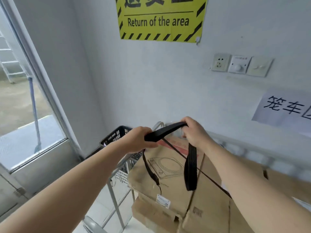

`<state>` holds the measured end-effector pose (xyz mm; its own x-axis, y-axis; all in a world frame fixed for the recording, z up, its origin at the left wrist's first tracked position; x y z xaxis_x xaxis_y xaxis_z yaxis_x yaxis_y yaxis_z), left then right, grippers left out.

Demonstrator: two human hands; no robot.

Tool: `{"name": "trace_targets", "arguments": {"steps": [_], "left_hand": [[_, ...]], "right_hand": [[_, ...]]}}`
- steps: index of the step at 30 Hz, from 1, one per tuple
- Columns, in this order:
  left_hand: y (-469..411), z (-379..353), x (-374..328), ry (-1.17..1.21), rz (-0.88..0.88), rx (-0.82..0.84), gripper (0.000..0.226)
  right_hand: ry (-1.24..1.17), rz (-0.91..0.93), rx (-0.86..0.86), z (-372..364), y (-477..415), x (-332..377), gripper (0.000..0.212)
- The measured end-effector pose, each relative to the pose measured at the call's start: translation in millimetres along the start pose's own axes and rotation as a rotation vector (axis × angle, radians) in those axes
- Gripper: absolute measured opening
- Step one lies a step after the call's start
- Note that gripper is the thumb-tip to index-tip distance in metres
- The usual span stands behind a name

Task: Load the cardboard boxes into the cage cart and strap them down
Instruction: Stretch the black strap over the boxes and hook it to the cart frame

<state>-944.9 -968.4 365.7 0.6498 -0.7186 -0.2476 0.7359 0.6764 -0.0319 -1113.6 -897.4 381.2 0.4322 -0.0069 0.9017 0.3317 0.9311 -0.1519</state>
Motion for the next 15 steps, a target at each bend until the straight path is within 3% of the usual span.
{"name": "trace_targets", "arguments": {"steps": [9, 13, 15], "left_hand": [[27, -76, -32, -0.041, 0.063, 0.142, 0.008], [17, -73, -46, 0.033, 0.075, 0.107, 0.013], [9, -73, -59, 0.098, 0.06, 0.106, 0.017]], "right_hand": [[-0.085, -0.193, -0.261, 170, 74, -74, 0.016], [-0.132, -0.279, -0.326, 206, 96, -98, 0.01], [-0.077, -0.308, -0.316, 213, 101, -107, 0.019]]}}
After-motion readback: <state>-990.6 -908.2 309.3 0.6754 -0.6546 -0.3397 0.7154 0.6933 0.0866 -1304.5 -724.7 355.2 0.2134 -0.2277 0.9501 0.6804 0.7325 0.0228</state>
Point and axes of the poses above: each hand's wrist, its own y-axis away from the middle knuckle, its own z-axis out of the back of the hand, x = y × z, the point moved 10 cm from there along -y, towards the middle knuckle, and after that the axes turned 12 degrees about -y, right-handed, at the moved point
